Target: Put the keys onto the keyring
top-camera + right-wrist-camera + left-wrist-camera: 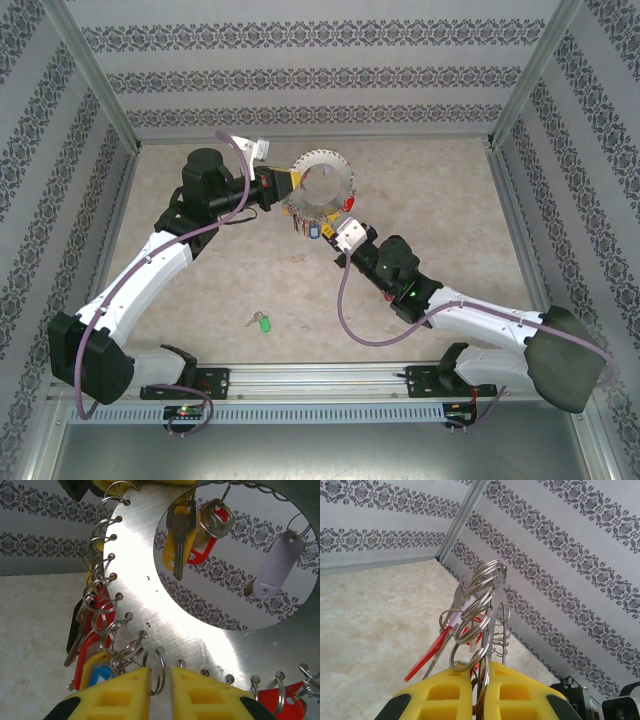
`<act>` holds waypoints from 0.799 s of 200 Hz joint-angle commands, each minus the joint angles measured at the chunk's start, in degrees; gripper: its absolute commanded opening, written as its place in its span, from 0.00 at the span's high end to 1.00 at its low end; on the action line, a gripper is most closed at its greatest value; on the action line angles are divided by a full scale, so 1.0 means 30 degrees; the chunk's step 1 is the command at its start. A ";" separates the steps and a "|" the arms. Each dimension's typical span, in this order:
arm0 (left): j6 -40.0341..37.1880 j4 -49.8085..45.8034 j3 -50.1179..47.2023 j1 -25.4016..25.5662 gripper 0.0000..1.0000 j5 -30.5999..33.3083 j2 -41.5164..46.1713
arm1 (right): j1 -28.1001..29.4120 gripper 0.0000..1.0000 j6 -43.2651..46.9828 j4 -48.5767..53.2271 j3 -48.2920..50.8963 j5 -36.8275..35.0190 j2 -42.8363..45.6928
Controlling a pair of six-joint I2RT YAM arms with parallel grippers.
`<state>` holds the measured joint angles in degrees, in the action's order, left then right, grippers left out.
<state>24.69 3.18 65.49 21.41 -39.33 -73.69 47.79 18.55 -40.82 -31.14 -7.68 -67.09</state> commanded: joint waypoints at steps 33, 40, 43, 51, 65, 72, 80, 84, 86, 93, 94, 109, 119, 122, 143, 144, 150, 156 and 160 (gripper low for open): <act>0.0714 0.1459 0.0175 0.0395 1.00 -0.0530 0.0112 | 0.0184 0.81 -0.0615 -0.1102 -0.0199 0.0084 -0.0528; 0.0728 0.1485 0.0153 0.0401 1.00 -0.0511 0.0104 | 0.0183 0.81 -0.0629 -0.1130 -0.0169 0.0041 -0.0569; 0.0735 0.1514 0.0143 0.0394 1.00 -0.0512 0.0116 | 0.0183 0.81 -0.0643 -0.1160 -0.0169 0.0016 -0.0597; 0.0738 0.1544 0.0159 0.0408 1.00 -0.0519 0.0113 | 0.0182 0.82 -0.0645 -0.1254 -0.0154 -0.0017 -0.0649; 0.0758 0.1554 0.0156 0.0432 1.00 -0.0506 0.0094 | 0.0183 0.82 -0.0777 -0.1433 -0.0110 -0.0039 -0.0715; 0.0766 0.1562 0.0160 0.0421 1.00 -0.0490 0.0097 | 0.0184 0.83 -0.0816 -0.1507 -0.0114 -0.0019 -0.0745; 0.0765 0.1564 0.0128 0.0445 1.00 -0.0465 0.0102 | 0.0183 0.84 -0.0781 -0.1535 -0.0140 -0.0030 -0.0773; 0.0765 0.1548 0.0140 0.0438 1.00 -0.0462 0.0121 | 0.0183 0.84 -0.0822 -0.1540 -0.0139 -0.0067 -0.0806; 0.0765 0.1562 0.0119 0.0441 1.00 -0.0456 0.0113 | 0.0183 0.84 -0.0821 -0.1555 -0.0139 -0.0074 -0.0810; 0.0769 0.1566 0.0134 0.0424 1.00 -0.0452 0.0119 | 0.0180 0.86 -0.0811 -0.1595 -0.0111 -0.0079 -0.0836; 0.0767 0.1557 0.0123 0.0423 1.00 -0.0438 0.0125 | 0.0181 0.86 -0.0816 -0.1612 -0.0110 -0.0092 -0.0838; 0.0795 0.1564 0.0082 0.0437 1.00 -0.0269 0.0143 | 0.0183 0.89 -0.0816 -0.1654 -0.0110 -0.0133 -0.0840; 0.0824 0.1568 -0.0029 0.0443 1.00 -0.0027 0.0162 | 0.0183 0.94 -0.0768 -0.1646 -0.0081 -0.0110 -0.0787; 0.0849 0.1543 -0.0048 0.0425 1.00 0.0094 0.0167 | 0.0198 0.95 -0.0737 -0.1631 -0.0088 -0.0117 -0.0767; 0.1107 0.1633 -0.0372 0.0437 1.00 0.0846 0.0259 | 0.0176 1.00 -0.0705 -0.1392 -0.0030 -0.0321 -0.0610; 0.1126 0.1634 -0.0372 0.0444 1.00 0.0904 0.0268 | 0.0180 1.00 -0.0704 -0.1364 -0.0026 -0.0330 -0.0608; 0.1280 0.1673 -0.0540 0.0412 1.00 0.1164 0.0265 | 0.0183 1.00 -0.0753 -0.1232 0.0000 -0.0433 -0.0537; 0.1411 0.1691 -0.0665 0.0424 0.99 0.1469 0.0249 | 0.0176 1.00 -0.0732 -0.1104 0.0031 -0.0503 -0.0453; 0.1527 0.1750 -0.0761 0.0428 0.99 0.1622 0.0260 | 0.0157 1.00 -0.0764 -0.1030 0.0086 -0.0515 -0.0395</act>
<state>26.63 3.73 64.49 21.45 -36.95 -73.69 47.79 16.69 -42.96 -31.11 -8.16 -69.19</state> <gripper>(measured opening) 0.079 0.060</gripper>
